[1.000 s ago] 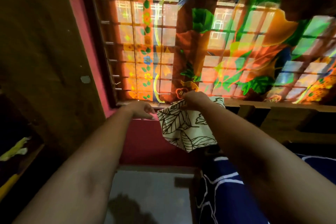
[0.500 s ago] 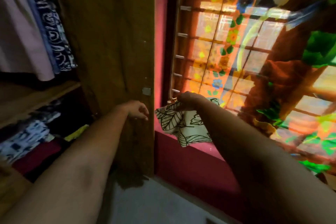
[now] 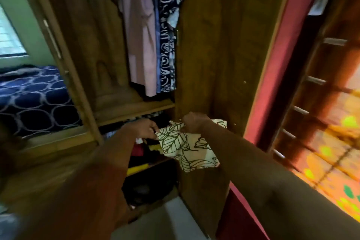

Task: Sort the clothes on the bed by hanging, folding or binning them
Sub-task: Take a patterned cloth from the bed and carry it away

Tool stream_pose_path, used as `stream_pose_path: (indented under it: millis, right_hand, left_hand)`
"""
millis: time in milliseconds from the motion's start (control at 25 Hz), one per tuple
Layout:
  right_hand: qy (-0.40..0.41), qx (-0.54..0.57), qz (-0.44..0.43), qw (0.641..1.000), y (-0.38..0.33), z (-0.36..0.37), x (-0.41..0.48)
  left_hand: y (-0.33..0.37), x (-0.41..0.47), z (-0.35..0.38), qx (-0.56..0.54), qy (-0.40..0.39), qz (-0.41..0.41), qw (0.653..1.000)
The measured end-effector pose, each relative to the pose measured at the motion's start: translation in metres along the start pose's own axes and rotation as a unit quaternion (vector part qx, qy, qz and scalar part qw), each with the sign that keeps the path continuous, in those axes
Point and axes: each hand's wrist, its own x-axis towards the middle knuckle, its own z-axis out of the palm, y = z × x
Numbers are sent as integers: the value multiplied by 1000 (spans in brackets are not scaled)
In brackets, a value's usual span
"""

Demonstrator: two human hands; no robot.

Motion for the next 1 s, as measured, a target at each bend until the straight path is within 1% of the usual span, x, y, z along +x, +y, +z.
stream_pose_path:
  millis: [80, 240, 400, 560, 640, 720, 760, 800, 840, 880, 920, 960, 1000]
  right_hand:
    - [10, -12, -34, 999, -3, -4, 22]
    - [34, -16, -93, 995, -9, -4, 57]
    - [50, -2, -119, 992, -17, -14, 93]
    - [30, 59, -134, 989, -32, -31, 149]
    - [26, 91, -143, 985, -41, -44, 178]
    - [28, 154, -160, 975, -49, -59, 206]
    - [27, 199, -170, 965, -52, -67, 218]
    - [19, 237, -178, 955, -54, -74, 230]
    - [8, 260, -182, 948, -57, -82, 244]
    - [-3, 265, -187, 946, -60, -89, 259]
    - [-13, 255, -193, 947, -63, -96, 274]
    - [-26, 239, -203, 949, -66, -102, 285]
    - [-37, 233, -214, 948, -69, -108, 295]
  left_hand:
    - [-10, -12, -5, -3, 29, -25, 999]
    - [-32, -31, -2, 1, 59, -92, 994]
    - [-53, -29, -3, 42, 78, -135, 987]
    - [-83, -11, -18, 69, 38, -158, 984]
    - [-103, 0, -24, 53, 35, -164, 984]
    - [-122, 11, -33, 15, 83, -141, 986]
    - [-125, 17, -39, -10, 141, -109, 984]
    - [-128, 23, -48, -27, 216, -66, 974]
    - [-129, 31, -61, -36, 287, -29, 957]
    - [-128, 39, -76, -51, 337, -23, 940]
    - [-126, 46, -93, -58, 366, -28, 928]
    - [-124, 54, -113, -47, 374, -27, 926]
    - [-124, 61, -131, -37, 354, -24, 934]
